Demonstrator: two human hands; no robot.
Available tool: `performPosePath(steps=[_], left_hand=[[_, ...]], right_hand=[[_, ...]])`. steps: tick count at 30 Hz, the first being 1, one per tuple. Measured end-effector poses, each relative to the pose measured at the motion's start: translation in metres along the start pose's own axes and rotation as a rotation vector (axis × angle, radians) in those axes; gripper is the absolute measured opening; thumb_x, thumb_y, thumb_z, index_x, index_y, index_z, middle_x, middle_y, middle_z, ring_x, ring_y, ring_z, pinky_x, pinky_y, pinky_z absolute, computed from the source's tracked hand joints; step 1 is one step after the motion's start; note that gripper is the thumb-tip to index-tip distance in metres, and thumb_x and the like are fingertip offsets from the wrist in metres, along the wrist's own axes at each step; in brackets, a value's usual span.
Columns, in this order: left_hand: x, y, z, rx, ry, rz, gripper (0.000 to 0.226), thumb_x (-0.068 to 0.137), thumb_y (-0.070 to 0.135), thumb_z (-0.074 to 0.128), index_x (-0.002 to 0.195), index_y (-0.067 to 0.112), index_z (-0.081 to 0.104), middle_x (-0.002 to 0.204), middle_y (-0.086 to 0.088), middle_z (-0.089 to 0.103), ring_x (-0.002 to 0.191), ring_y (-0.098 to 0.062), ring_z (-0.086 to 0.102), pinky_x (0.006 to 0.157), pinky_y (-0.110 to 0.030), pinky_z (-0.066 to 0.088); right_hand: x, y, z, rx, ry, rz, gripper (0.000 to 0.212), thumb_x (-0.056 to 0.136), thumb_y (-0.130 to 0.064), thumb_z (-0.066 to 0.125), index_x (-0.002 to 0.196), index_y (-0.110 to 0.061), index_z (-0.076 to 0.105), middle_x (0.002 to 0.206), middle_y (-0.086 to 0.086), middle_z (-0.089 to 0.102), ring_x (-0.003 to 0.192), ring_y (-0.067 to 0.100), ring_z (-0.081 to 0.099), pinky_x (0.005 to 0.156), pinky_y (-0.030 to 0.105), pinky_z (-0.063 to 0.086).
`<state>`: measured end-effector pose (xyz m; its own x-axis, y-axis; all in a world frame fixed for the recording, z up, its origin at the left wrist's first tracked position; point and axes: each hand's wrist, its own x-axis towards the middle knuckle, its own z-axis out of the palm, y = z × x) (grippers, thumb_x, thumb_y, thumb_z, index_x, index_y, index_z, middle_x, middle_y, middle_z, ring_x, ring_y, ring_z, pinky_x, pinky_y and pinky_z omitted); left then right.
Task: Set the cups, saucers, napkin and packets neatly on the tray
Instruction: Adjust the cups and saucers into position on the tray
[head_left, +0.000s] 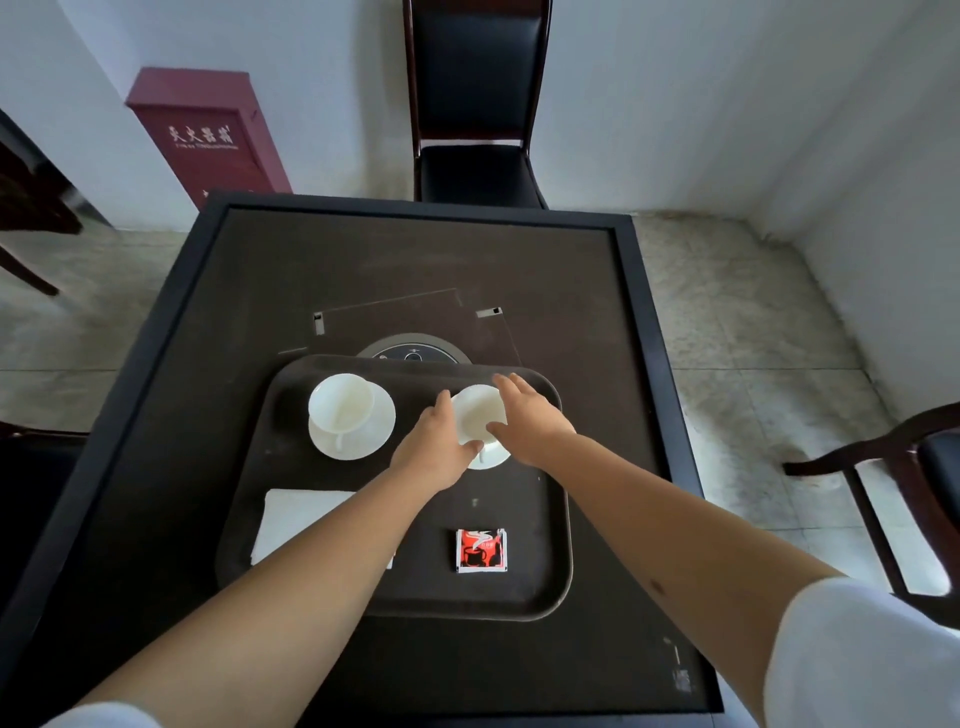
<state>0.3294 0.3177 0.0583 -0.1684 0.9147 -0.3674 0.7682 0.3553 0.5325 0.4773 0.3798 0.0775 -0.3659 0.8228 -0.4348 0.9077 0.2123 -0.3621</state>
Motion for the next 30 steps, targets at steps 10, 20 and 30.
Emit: performPosePath(steps=[10,20,30], left_hand=[[0.012,-0.013,0.003,-0.208,-0.080,-0.038,0.053,0.091,0.034,0.066,0.138,0.023,0.043,0.121,-0.003,0.066,0.106,-0.026,0.062,0.084,-0.036,0.050],[0.016,-0.004,0.000,-0.279,-0.054,-0.115,0.045,0.090,0.018,0.057,0.132,0.028,0.044,0.107,-0.005,0.066,0.089,-0.026,0.067,0.079,-0.045,0.057],[0.013,0.008,-0.009,-0.145,0.028,-0.068,0.041,0.092,0.017,0.057,0.133,0.025,0.052,0.118,-0.004,0.067,0.104,-0.027,0.061,0.083,-0.040,0.053]], right_hand=[[0.015,0.009,0.008,0.013,-0.082,-0.078,0.070,0.097,-0.020,0.053,0.156,-0.018,0.013,0.161,0.002,0.024,0.136,0.030,0.039,0.098,0.038,0.043],[0.013,0.020,0.002,-0.067,0.037,0.033,0.029,0.097,-0.027,0.048,0.121,-0.012,0.046,0.104,0.013,0.062,0.083,0.033,0.056,0.062,0.035,0.044],[0.030,0.009,-0.008,-0.106,0.012,-0.058,0.020,0.093,-0.012,0.045,0.107,-0.019,0.058,0.100,0.008,0.061,0.088,0.033,0.059,0.068,0.035,0.051]])
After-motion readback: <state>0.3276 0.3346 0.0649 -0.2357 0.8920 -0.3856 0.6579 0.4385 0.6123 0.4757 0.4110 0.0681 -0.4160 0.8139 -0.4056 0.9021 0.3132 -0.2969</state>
